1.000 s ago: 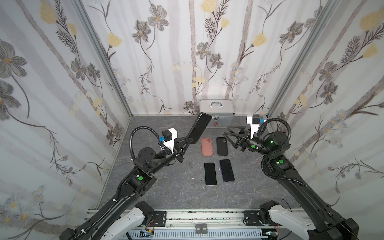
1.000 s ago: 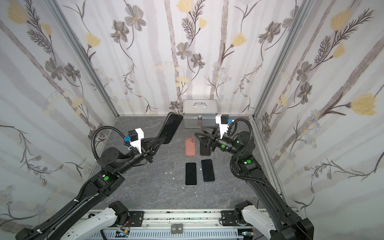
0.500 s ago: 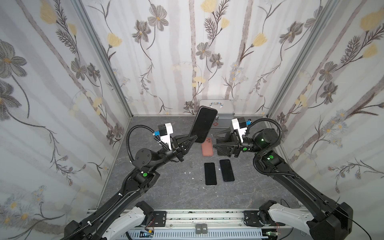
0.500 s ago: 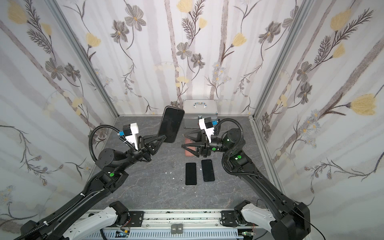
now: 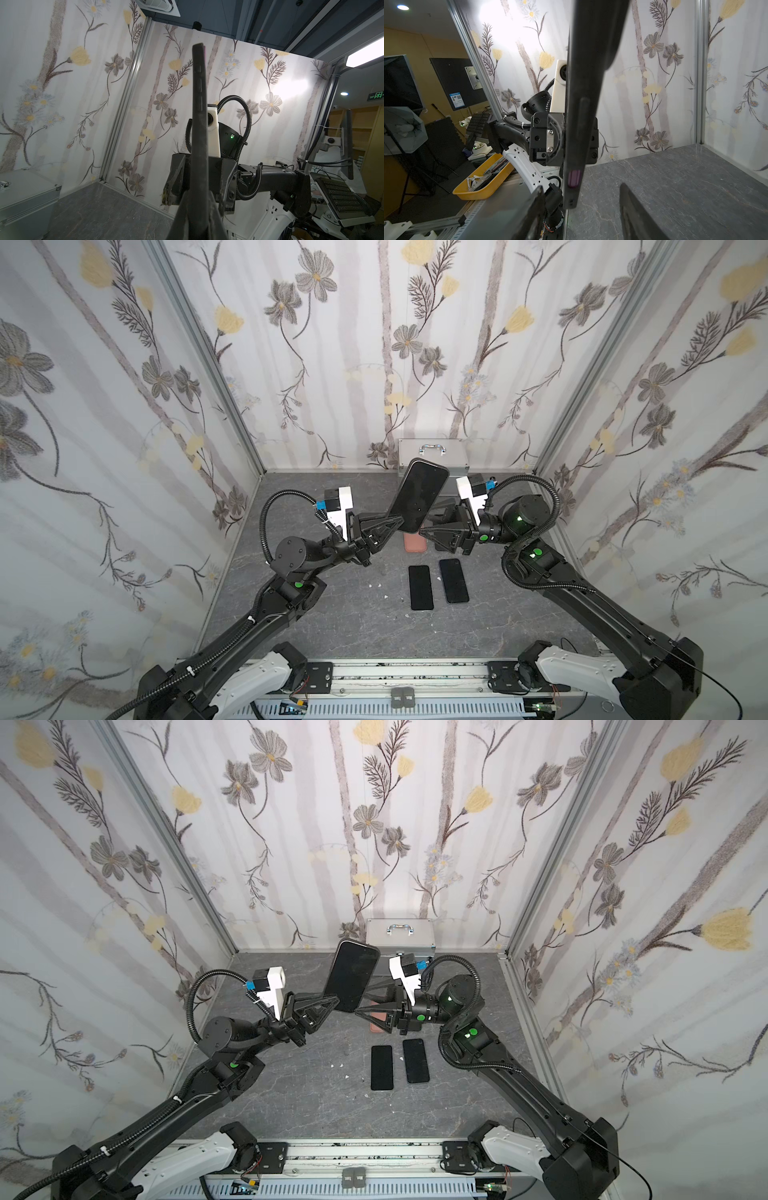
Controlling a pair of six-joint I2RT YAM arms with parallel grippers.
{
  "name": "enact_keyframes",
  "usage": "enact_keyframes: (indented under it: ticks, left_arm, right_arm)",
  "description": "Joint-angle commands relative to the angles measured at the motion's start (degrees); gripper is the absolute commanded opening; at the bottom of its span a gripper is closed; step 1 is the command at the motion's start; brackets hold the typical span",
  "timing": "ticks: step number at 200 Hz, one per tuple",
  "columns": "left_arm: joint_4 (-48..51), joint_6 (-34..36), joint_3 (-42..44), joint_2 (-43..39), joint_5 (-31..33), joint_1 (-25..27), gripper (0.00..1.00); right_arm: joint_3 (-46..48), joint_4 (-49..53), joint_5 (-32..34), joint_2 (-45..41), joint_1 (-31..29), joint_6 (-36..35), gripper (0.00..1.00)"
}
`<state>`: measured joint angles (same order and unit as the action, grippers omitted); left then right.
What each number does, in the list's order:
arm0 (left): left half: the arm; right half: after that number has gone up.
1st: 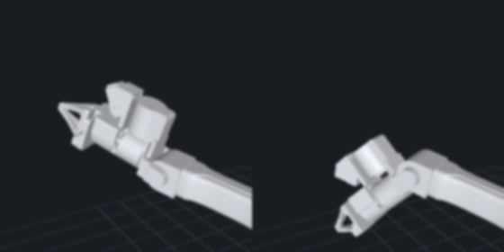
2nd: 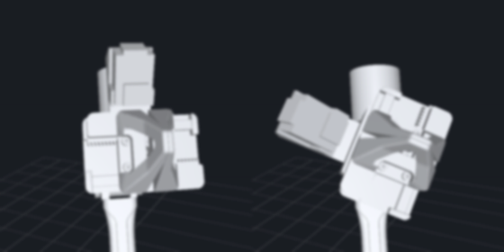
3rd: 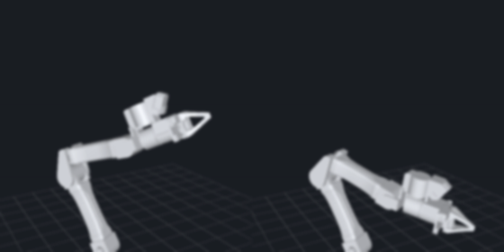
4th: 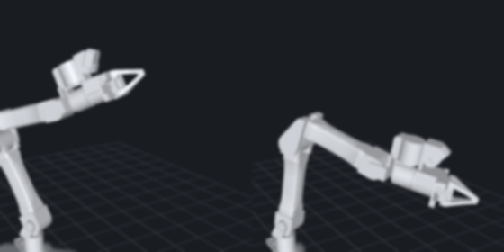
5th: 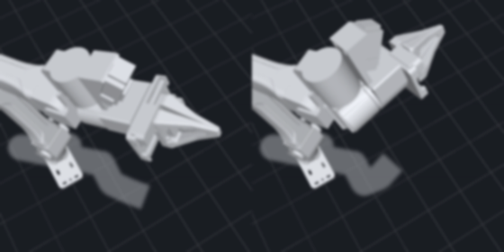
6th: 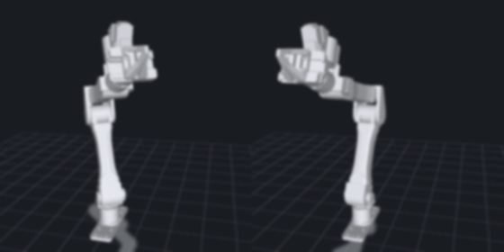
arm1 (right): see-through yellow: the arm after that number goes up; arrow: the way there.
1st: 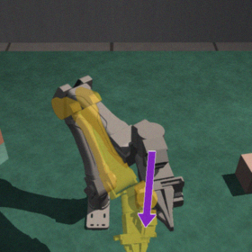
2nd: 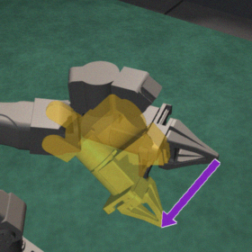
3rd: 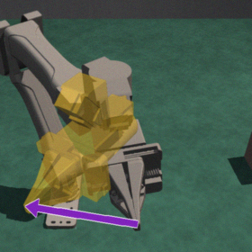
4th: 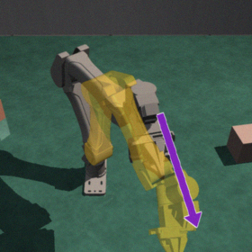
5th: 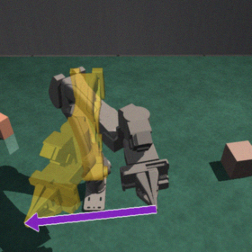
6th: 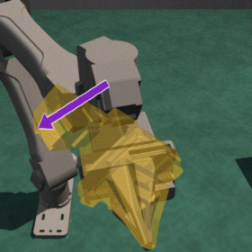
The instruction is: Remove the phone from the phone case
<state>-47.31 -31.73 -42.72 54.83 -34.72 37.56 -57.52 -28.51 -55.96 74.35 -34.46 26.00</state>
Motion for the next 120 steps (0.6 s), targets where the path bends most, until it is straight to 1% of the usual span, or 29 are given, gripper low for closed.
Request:
enact_keyframes:
  ticks: [1,32,62,87,120]
  left_arm:
    - [-5.65,-0.55,-0.35,0.19,-1.07,0.12,0.00]
    - [-5.78,-0.69,-0.79,0.63,-1.82,0.12,0.00]
    - [-5.78,-0.81,-0.70,0.81,-2.90,0.14,0.00]
    - [-5.78,-0.95,-0.72,0.81,-3.06,0.31,0.00]
    - [-5.81,-1.15,-0.70,0.88,-3.31,0.32,0.00]
  right_arm:
    - [-1.69,-2.60,-3.85,0.98,-0.48,0.99,0.52]
    - [-2.59,-1.81,-4.44,1.33,-0.87,0.72,0.40]
    - [-2.68,-0.65,-4.50,1.34,-1.23,-0.13,0.38]
    - [-3.21,0.54,-4.15,1.55,-1.76,-0.60,0.33]
    - [-3.87,1.48,-4.66,2.39,-2.62,-1.16,0.30]
